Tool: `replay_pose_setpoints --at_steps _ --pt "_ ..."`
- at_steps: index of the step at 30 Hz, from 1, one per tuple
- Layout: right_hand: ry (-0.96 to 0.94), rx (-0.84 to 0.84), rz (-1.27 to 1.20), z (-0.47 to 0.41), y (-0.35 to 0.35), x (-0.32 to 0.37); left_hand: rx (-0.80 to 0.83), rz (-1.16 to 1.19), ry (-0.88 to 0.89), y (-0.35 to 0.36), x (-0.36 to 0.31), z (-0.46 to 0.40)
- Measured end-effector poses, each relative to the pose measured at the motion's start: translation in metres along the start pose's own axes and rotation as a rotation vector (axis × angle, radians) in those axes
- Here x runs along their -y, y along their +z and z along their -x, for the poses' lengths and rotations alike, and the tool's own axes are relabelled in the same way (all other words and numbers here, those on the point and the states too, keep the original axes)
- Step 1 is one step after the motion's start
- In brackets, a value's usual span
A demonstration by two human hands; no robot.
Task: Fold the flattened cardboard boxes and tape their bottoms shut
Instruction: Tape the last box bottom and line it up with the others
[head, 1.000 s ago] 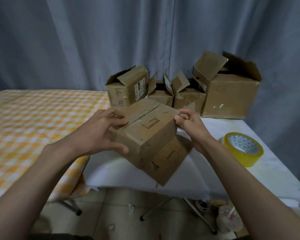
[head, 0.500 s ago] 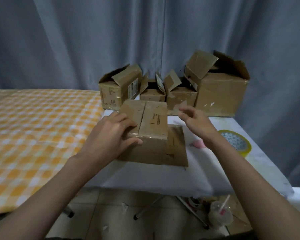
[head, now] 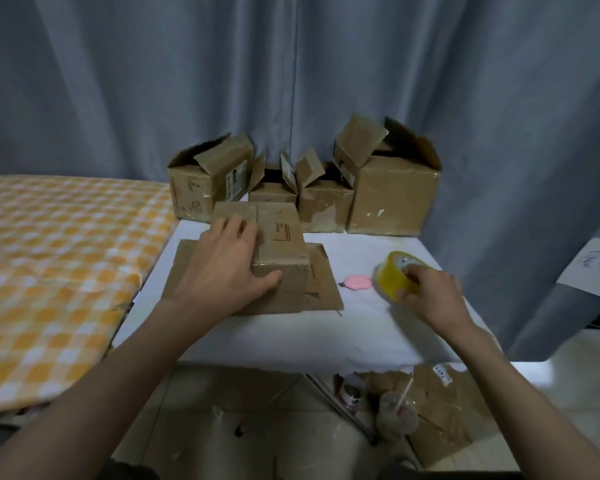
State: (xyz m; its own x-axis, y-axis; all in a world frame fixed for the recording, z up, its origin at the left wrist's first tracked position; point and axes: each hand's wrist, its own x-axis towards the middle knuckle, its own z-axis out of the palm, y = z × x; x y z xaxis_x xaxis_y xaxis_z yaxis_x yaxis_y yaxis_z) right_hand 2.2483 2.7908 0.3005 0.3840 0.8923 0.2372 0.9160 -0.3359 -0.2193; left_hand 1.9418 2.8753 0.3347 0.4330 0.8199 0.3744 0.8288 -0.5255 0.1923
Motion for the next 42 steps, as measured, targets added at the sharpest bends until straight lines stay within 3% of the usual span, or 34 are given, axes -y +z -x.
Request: replay_pose_setpoints --at_steps 4,11,27,36,42 --pt "-0.108 -0.125 -0.303 0.011 -0.016 0.010 -0.078 0.261 0.092 -0.003 -0.024 -0.001" --pt "-0.334 -0.022 -0.542 0.040 -0.032 0.040 -0.090 0.576 0.143 0.004 -0.051 -0.001" --pt "-0.369 -0.055 -0.566 0.048 -0.025 0.065 -0.143 0.724 -0.071 0.000 -0.060 0.006" --pt "-0.404 -0.145 -0.451 0.050 -0.023 0.068 0.029 1.054 -0.224 -0.002 -0.049 0.003" --pt "-0.400 -0.147 -0.430 0.051 -0.022 0.067 0.112 1.136 -0.270 -0.005 -0.048 0.003"
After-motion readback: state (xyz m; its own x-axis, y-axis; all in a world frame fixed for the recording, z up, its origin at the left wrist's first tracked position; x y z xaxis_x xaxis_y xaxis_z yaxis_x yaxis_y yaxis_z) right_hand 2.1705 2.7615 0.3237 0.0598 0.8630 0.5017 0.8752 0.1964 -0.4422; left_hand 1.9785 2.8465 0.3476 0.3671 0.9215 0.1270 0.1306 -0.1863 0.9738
